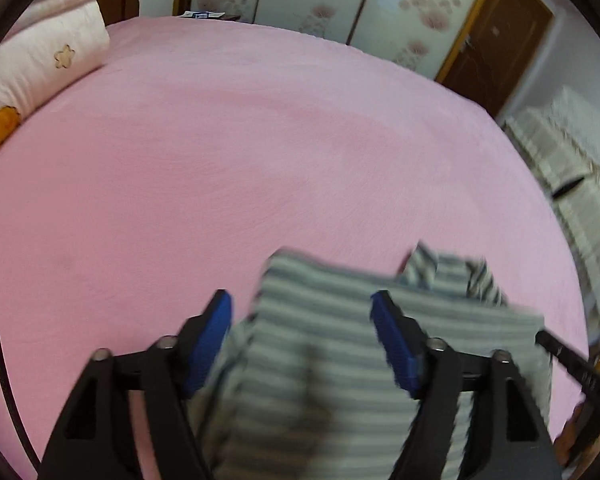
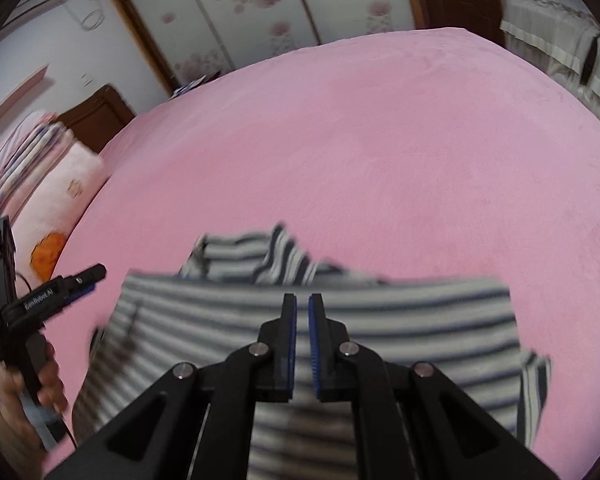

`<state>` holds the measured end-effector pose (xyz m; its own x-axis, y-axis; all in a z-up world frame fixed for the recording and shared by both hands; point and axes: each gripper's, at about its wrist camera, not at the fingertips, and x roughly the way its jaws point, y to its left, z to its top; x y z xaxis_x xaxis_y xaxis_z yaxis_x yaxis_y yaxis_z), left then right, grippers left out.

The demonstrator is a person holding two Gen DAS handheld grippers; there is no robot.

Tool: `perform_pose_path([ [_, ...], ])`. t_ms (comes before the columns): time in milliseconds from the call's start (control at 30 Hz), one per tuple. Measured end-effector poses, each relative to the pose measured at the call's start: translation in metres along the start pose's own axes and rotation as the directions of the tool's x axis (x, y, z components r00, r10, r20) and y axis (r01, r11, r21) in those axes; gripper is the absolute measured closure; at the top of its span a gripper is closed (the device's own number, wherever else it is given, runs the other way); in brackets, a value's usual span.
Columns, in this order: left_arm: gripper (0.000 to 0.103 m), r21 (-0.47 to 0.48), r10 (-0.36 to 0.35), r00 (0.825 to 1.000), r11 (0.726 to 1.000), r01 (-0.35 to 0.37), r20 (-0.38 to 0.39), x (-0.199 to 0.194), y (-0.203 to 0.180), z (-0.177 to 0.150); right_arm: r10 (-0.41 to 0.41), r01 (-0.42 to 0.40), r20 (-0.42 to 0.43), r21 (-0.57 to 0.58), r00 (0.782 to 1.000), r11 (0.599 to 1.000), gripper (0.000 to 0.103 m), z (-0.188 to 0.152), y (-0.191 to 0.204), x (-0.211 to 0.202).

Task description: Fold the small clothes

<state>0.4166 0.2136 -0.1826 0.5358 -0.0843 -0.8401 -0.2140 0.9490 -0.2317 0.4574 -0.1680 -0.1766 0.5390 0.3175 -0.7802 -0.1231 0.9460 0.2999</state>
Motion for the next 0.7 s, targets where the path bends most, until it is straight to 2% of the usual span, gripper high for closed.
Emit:
perform_pose_path([
  [33,0.022,0.010,-0.010,1.000,1.000,0.010,-0.009,-0.015,0.010,-0.009,0.011,-0.011,-0.012,-0.008,1.000,1.000,0.097,-0.007,0.002,-0.007],
  [100,0.021,0.006,-0.021,0.999,1.000,0.022,-0.025,-0.043,0.031,-0.027,0.033,-0.034,-0.029,-0.025,0.999,0.999,0.097,-0.021,0.008,-0.020],
  [333,0.020,-0.115,-0.074,0.993,0.991,0.063,-0.094,-0.106,0.066,-0.108,0.048,-0.052,-0.044,-0.090,0.998,0.995,0.097,-0.069,0.049,-0.056],
  [467,0.020,-0.166,-0.104,0.988,0.982,0.085,-0.114,-0.112,0.061,-0.158,0.057,-0.059,-0.017,-0.113,0.998,0.992,0.097,-0.094,0.072,-0.080],
  [567,0.020,-0.212,-0.147,0.982,0.970,0.120,-0.116,-0.102,0.044,-0.179,0.072,-0.071,0.007,-0.109,0.997,0.991,0.097,-0.108,0.082,-0.098],
  [633,0.020,-0.252,-0.179,0.978,0.957,0.146,-0.111,-0.096,0.039,-0.192,0.067,-0.063,0.031,-0.112,0.997,0.992,0.097,-0.116,0.086,-0.110],
  [700,0.020,-0.322,-0.227,0.969,0.928,0.186,-0.095,-0.091,0.039,-0.205,0.064,-0.057,0.059,-0.117,0.996,0.991,0.097,-0.125,0.090,-0.120],
])
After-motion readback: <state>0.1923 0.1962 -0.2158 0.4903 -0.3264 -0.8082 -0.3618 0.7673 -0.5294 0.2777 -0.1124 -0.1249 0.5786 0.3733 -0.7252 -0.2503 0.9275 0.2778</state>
